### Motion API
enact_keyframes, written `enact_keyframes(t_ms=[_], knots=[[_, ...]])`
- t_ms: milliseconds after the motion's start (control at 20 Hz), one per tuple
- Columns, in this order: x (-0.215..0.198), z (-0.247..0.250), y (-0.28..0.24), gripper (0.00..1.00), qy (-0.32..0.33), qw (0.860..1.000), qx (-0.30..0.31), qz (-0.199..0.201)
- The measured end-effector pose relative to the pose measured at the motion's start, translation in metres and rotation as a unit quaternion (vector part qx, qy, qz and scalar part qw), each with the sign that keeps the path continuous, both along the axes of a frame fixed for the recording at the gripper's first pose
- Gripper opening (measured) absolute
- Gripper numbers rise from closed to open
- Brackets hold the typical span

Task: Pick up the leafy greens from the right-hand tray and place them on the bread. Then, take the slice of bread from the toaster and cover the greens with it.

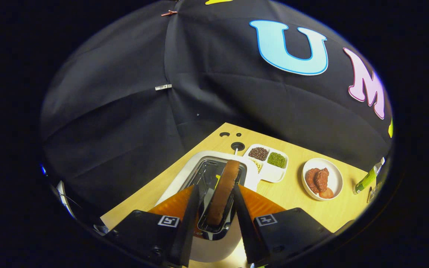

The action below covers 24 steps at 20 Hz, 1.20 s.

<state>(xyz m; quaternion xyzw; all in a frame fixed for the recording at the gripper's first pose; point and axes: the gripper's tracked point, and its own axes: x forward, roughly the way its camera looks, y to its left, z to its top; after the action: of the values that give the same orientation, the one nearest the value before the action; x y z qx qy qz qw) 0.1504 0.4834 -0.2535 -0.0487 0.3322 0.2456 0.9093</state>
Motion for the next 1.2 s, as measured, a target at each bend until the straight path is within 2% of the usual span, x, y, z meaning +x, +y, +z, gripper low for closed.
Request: enact_keyframes(t_ms=[150,300,350,500,850,1200], knots=[[-0.002,-0.003,0.001,0.38,0.014,1.000,0.001,-0.003],[0.005,0.001,-0.008,0.24,0.011,1.000,-0.011,-0.017],[0.003,0.001,-0.009,0.16,0.019,1.000,-0.002,-0.007],[-0.005,0.017,-0.017,0.14,0.033,0.999,0.022,-0.002],[0.007,0.086,-0.034,0.13,-0.015,0.998,0.058,0.003],[-0.004,0.123,-0.092,0.13,-0.024,0.996,0.086,-0.031]])
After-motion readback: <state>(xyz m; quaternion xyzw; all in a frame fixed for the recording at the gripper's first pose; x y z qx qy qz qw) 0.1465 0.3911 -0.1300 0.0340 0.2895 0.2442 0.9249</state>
